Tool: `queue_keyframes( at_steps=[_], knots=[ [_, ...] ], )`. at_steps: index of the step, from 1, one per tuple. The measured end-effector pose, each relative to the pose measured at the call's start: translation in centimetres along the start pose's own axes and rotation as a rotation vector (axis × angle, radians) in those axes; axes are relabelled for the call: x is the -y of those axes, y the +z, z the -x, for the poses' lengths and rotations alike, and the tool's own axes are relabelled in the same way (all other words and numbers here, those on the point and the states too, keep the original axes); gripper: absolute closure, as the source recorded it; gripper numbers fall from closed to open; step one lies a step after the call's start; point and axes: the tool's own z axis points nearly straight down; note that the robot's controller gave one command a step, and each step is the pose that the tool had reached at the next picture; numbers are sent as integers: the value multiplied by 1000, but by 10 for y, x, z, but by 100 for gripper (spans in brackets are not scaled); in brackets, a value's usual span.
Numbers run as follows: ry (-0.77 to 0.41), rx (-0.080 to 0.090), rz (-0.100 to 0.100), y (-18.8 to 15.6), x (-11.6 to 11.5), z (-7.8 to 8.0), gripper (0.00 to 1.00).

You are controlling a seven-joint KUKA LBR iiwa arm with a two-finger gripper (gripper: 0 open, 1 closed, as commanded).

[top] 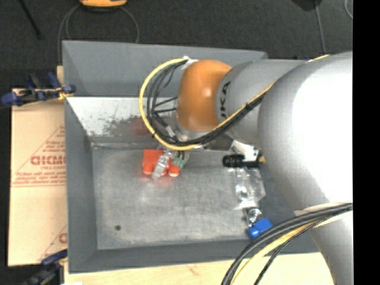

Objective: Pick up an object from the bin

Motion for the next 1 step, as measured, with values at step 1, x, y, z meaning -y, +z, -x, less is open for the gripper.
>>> queue_keyframes(
  at_steps=[1],
  knots=[
    [-6, 6, 4, -103, -1, 3, 100]
  ],
)
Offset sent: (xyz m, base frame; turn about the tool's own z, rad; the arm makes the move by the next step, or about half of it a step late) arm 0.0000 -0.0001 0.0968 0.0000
